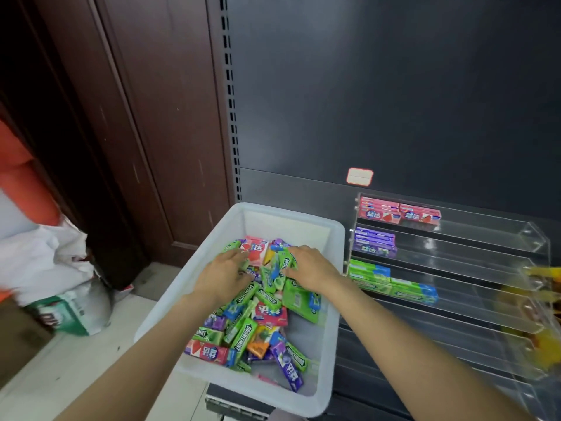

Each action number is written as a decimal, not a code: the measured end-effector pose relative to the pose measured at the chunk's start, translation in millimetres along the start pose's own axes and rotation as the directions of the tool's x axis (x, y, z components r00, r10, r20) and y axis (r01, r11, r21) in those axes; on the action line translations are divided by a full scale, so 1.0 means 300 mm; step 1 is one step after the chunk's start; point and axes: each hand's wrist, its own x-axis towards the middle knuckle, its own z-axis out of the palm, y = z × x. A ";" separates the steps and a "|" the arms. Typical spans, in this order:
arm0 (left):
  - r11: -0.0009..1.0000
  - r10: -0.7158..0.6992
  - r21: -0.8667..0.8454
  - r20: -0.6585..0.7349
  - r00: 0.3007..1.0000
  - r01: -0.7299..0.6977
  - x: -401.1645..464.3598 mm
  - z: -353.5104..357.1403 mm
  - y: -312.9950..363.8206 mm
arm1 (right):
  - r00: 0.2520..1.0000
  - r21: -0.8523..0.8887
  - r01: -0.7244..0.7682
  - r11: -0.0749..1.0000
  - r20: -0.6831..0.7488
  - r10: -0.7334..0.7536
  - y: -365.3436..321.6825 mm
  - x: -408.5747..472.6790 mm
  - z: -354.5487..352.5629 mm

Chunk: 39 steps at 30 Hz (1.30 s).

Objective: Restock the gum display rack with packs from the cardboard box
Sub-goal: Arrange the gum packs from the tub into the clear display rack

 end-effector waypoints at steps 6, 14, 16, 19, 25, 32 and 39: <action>0.997 0.028 0.066 0.011 1.000 -0.029 0.024 0.026 -0.015 | 1.000 -0.059 0.010 0.998 -0.011 -0.011 -0.020 0.055 0.034; 0.988 0.079 -0.134 -0.009 0.997 -0.079 0.061 0.037 0.024 | 0.966 0.285 0.040 0.958 -0.257 0.036 -0.005 0.031 -0.046; 0.977 0.110 -0.184 0.011 0.994 -0.106 0.080 0.041 0.054 | 0.941 0.335 0.076 0.939 -0.335 0.044 0.013 0.003 -0.092; 0.979 0.133 -0.170 0.094 0.987 -0.116 0.122 0.037 0.100 | 0.916 0.397 0.081 0.914 -0.392 0.088 0.045 -0.029 -0.141; 0.987 0.037 -0.162 0.217 0.975 -0.002 0.178 0.058 0.116 | 0.907 0.542 0.082 0.836 -0.389 0.163 0.101 -0.055 -0.178; 0.983 -0.089 -0.166 -0.082 0.993 0.075 0.139 0.028 0.144 | 0.905 0.695 0.136 0.706 -0.377 0.197 0.117 -0.099 -0.179; 0.863 -0.097 -0.495 -0.359 0.928 -0.101 0.031 -0.071 0.282 | 0.928 0.842 0.062 0.536 -0.247 0.280 0.161 -0.232 -0.252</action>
